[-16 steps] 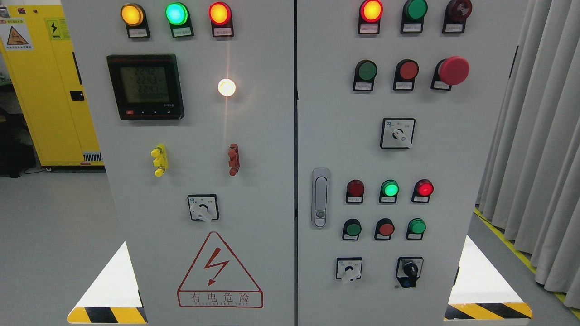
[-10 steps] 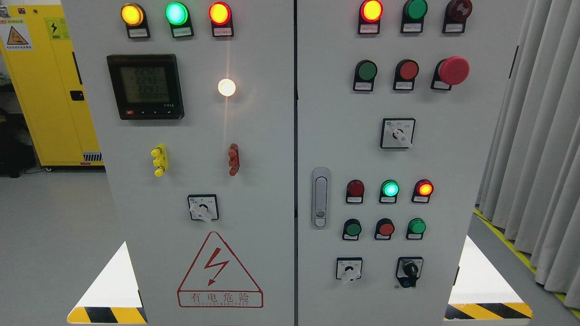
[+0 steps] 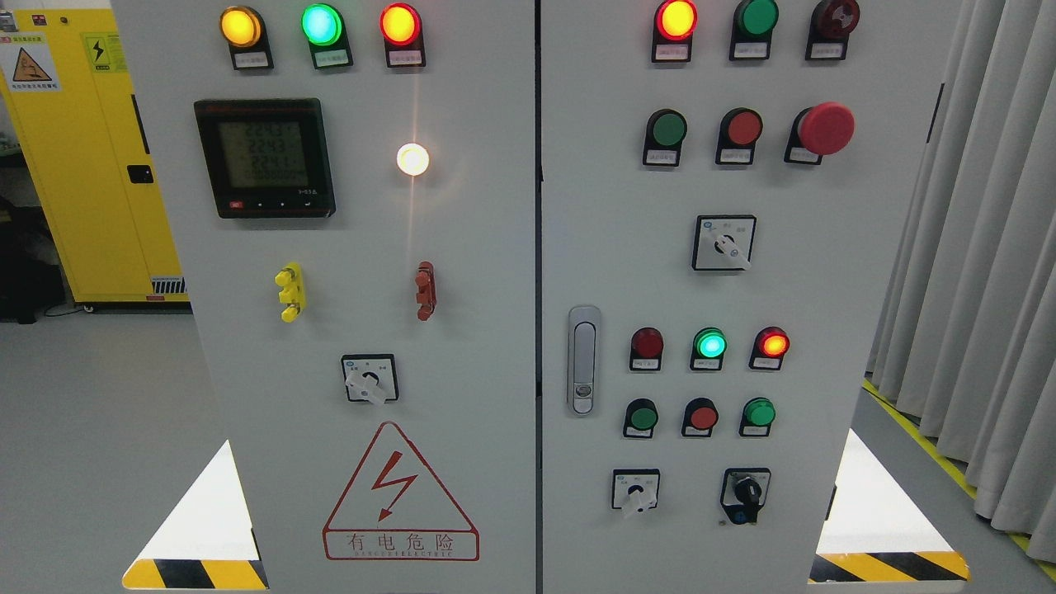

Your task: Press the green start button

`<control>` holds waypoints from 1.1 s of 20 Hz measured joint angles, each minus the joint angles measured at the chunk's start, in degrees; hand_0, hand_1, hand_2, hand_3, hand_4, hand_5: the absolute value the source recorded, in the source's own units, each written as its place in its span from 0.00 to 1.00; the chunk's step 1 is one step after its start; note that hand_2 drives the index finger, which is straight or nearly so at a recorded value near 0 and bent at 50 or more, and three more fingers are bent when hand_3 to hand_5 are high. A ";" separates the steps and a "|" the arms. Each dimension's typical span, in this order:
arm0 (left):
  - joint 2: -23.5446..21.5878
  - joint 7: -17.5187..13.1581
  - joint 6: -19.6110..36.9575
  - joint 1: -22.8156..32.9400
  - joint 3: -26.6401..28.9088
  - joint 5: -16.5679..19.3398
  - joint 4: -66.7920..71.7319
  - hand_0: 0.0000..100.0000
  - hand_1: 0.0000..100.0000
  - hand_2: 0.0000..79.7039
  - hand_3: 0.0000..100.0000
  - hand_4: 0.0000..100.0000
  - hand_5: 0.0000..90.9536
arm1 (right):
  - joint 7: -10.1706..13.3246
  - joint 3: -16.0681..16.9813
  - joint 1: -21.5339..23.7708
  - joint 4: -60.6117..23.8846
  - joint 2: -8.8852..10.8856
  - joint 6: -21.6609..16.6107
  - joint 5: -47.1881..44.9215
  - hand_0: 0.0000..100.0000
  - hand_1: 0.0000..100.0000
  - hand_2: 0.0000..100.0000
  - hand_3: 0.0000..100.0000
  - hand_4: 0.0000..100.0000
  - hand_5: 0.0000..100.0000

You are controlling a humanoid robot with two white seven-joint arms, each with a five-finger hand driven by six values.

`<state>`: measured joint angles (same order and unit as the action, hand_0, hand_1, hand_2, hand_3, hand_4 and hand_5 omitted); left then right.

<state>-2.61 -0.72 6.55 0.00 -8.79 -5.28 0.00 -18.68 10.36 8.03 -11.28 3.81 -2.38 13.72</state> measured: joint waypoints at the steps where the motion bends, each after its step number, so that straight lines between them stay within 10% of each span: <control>1: 0.04 0.00 0.00 0.00 0.00 0.00 0.00 0.12 0.56 0.00 0.00 0.00 0.00 | -0.17 -0.09 0.05 -1.52 -0.10 0.22 0.05 0.18 0.38 0.00 0.00 0.00 0.00; 9: 0.98 0.03 0.00 0.00 0.05 -0.05 0.00 0.12 0.56 0.00 0.00 0.00 0.00 | -5.40 -1.04 3.79 -18.89 -0.44 0.42 0.26 0.18 0.39 0.00 0.00 0.00 0.00; 22: 2.66 0.04 0.00 0.00 0.10 -0.07 0.00 0.12 0.56 0.00 0.00 0.00 0.00 | -4.42 -6.76 10.62 -49.25 -0.53 -16.28 4.19 0.17 0.42 0.00 0.22 0.18 0.06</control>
<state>0.05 -0.68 6.55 0.00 -8.68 -5.35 0.00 -23.09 3.60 18.65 -60.53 3.28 -18.66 17.91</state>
